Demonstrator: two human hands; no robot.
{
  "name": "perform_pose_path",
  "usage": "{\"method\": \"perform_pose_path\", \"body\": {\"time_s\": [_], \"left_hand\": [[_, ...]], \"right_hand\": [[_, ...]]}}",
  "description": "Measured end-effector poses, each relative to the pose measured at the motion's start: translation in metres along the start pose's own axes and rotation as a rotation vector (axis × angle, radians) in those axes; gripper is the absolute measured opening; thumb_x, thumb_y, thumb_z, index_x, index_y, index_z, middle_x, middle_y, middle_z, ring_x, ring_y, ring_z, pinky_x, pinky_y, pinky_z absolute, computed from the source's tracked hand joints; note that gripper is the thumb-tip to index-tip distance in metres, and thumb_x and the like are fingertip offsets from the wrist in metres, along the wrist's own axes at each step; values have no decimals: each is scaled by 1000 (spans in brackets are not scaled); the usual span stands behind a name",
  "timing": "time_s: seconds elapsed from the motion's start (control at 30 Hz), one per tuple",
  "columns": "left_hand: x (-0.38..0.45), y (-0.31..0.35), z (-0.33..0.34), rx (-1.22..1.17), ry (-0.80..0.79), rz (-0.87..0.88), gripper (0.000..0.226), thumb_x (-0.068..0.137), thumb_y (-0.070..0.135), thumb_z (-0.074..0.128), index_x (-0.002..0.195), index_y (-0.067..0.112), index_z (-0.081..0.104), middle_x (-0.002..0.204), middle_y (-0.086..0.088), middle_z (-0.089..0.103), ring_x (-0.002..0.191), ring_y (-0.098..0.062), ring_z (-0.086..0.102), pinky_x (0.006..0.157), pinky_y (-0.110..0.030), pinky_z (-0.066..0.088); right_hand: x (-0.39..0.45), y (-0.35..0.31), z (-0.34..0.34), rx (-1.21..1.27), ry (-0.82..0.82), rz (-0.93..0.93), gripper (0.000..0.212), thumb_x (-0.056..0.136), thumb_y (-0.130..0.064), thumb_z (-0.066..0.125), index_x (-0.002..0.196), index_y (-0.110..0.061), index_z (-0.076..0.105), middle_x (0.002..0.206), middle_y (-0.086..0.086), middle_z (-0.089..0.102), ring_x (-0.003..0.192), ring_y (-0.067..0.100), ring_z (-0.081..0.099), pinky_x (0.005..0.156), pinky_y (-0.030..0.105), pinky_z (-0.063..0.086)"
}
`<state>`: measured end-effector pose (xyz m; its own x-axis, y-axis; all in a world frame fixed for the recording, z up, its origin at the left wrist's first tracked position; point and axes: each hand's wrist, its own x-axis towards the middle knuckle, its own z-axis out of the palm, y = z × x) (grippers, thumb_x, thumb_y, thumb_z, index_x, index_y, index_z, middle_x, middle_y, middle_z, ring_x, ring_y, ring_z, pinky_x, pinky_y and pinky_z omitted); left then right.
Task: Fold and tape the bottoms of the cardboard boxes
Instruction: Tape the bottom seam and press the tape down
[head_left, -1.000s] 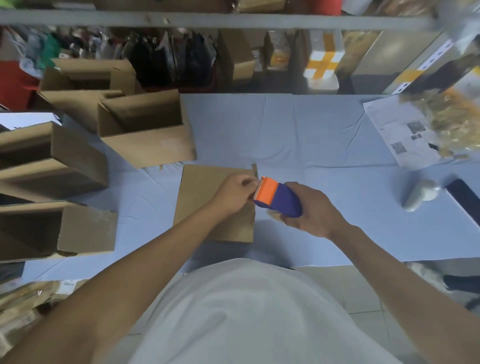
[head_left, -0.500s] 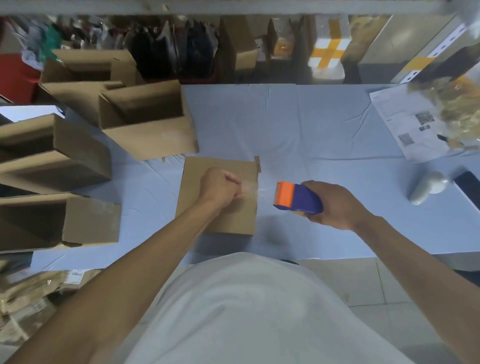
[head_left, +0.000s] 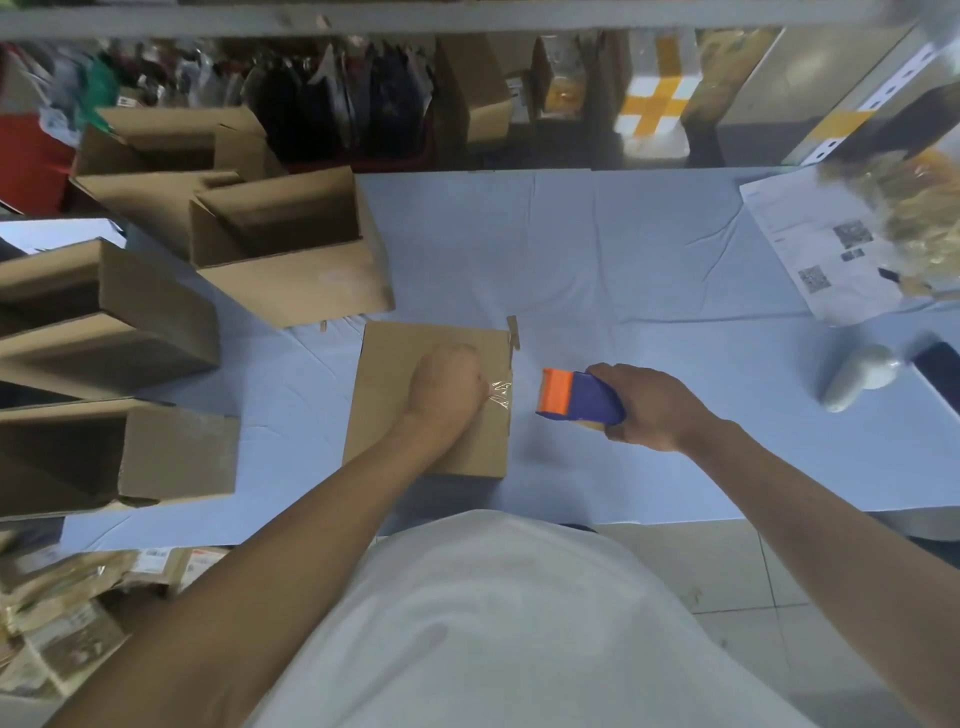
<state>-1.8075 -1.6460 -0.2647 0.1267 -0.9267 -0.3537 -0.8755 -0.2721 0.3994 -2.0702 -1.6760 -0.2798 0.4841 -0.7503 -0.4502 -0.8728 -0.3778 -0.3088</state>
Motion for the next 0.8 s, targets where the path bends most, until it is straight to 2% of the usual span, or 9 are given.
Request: {"method": "perform_pose_path", "body": {"time_s": [0.13,0.2,0.3,0.37,0.47,0.57,0.67,0.73,0.8], "left_hand": [[4,2,-11,211,-16,83,27,87,25,67,107,8,59,98,-6,61,96,-30,60,69,-35,40],[1,4,-11,-131,-164,143,8,96,25,53,96,19,57,84,8,49,88,-21,51,75,-37,41],[-5,8,-7,-464,-365,70,27,90,37,55,74,21,40,75,5,39,70,-16,36,64,-34,34],[-5,5,-4,-423,-361,62,30,86,40,58,75,21,38,77,5,40,68,-16,35,62,-33,33],[-8,-2,0,-403,-364,56,31,87,37,60,76,21,37,82,5,39,66,-14,35,60,-31,30],[-8,1,6,-206,-363,135,25,88,30,58,79,22,37,84,3,39,70,-16,37,57,-29,27],[0,-1,6,21,-324,309,14,89,22,53,100,18,59,103,2,54,95,-21,49,73,-30,39],[3,-7,6,-117,-141,330,20,87,15,48,94,20,66,96,3,64,92,-21,58,77,-32,46],[-1,-6,4,-420,-67,171,19,90,15,47,84,17,66,82,3,67,77,-17,61,73,-31,49]], "right_hand": [[6,-8,-3,-56,-31,-24,53,72,-31,73,120,-29,49,91,-7,57,77,17,54,56,21,31],[9,-15,-5,-103,-51,-52,50,75,-43,72,116,-27,49,87,-7,54,74,16,52,59,26,35],[21,-41,-9,-145,-149,26,46,73,-57,69,103,-28,50,83,-7,56,73,17,54,60,27,38],[31,-57,-10,-239,-233,103,45,69,-61,68,91,-26,52,80,-4,56,73,20,57,58,27,39],[35,-60,-9,-223,-241,181,45,70,-58,69,94,-25,49,80,-4,53,74,21,57,60,28,40],[19,-53,-15,-130,-108,223,43,73,-53,68,99,-27,47,73,-9,47,67,17,52,57,26,37],[-3,-43,-15,10,29,207,38,77,-43,69,103,-30,46,74,-13,52,62,11,49,50,21,31],[-16,-36,-12,126,100,155,40,74,-37,72,107,-33,50,85,-12,61,71,16,56,54,22,34],[-27,-34,-8,214,141,106,41,70,-34,73,104,-37,51,87,-11,63,76,17,59,59,25,41]]}}
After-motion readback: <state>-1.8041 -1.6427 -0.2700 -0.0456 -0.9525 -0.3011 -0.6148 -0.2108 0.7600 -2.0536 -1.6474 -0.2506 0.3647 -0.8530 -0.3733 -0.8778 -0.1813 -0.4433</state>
